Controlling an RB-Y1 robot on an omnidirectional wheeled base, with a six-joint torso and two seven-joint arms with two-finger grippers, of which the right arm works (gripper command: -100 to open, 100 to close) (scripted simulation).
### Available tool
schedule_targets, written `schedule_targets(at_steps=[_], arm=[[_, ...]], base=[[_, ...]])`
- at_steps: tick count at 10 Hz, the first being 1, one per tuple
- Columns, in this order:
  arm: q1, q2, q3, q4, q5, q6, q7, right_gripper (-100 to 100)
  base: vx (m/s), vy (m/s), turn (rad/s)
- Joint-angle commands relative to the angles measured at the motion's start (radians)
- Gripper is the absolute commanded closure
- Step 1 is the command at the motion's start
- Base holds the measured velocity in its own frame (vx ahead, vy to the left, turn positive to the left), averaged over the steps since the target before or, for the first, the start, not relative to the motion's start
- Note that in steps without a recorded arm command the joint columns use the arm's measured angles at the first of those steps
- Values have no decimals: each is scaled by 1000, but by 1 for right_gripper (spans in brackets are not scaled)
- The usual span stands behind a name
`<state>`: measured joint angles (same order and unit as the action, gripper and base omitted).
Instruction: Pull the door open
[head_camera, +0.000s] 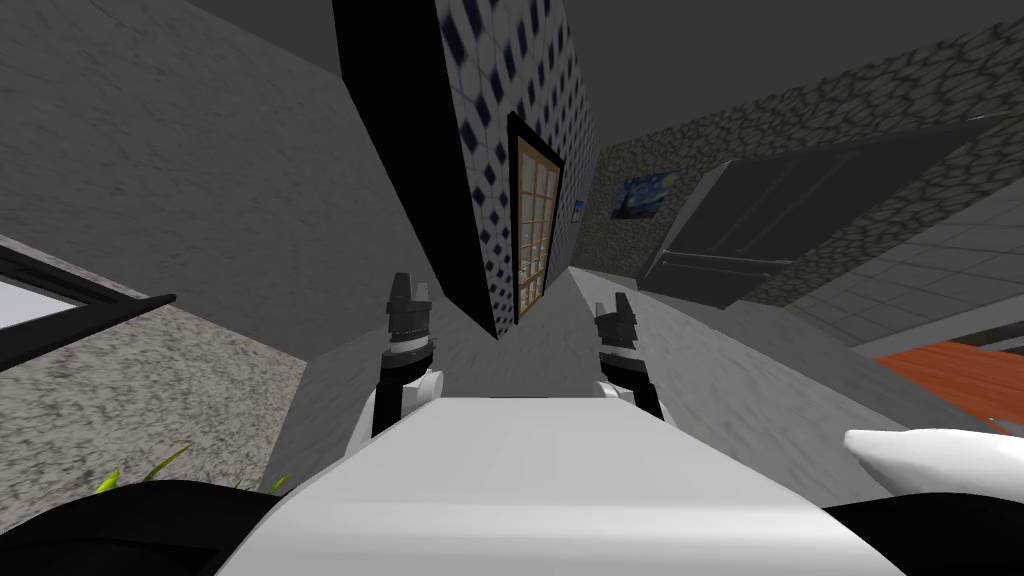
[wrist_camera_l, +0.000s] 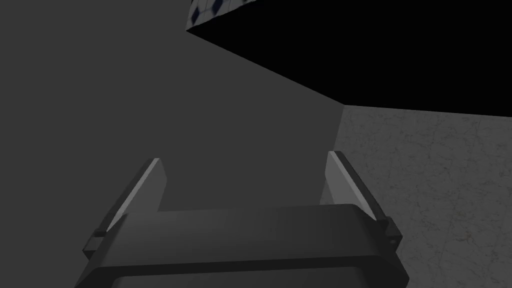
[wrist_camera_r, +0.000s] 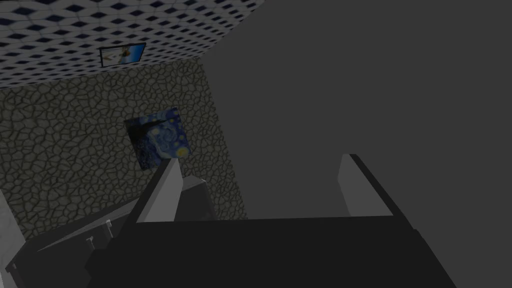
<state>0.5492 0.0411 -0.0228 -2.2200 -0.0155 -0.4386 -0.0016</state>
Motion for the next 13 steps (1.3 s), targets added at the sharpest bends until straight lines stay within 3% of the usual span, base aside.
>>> schedule_targets(at_steps=[1, 7, 13], arm=[[-5, -18, 5, 27, 16, -11, 26, -100], [-26, -66, 26, 135, 76, -56, 130, -100], [-48, -98, 46, 245, 140, -102, 237, -100]], base=[[99, -25, 29], [168, -88, 32], [149, -90, 34]])
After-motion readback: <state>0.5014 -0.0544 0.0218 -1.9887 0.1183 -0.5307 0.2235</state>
